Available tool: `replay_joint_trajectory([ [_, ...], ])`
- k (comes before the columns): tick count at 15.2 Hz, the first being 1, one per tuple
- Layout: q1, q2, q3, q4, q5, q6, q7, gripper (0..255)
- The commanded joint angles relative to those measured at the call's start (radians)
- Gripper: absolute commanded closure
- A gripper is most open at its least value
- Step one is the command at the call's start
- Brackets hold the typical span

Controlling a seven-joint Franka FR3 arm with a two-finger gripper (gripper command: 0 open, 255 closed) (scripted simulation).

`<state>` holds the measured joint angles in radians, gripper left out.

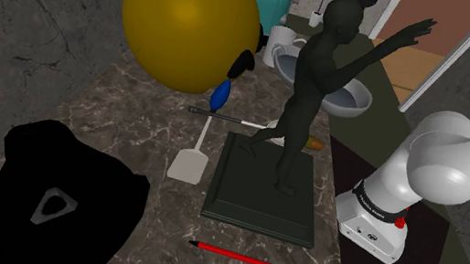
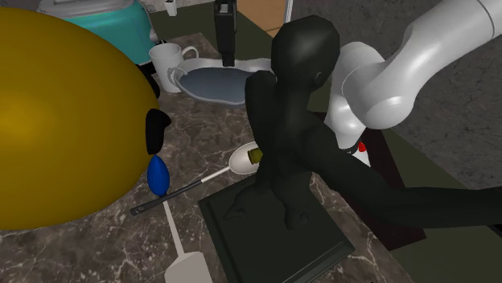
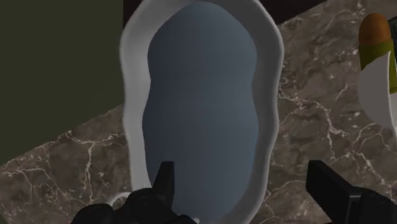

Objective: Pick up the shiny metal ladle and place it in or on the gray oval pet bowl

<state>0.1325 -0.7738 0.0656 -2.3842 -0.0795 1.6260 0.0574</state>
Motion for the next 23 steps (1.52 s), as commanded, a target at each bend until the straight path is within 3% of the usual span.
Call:
replay_joint_trajectory([
  [1, 0.041, -0.004, 0.027, -0.042, 0.017, 0.045, -0.022, 0],
  [13, 0.288, 0.013, 0.178, -0.217, 0.110, 0.278, -0.163, 0],
  [23, 0.284, 0.039, 0.184, -0.303, 0.110, 0.390, -0.162, 0],
])
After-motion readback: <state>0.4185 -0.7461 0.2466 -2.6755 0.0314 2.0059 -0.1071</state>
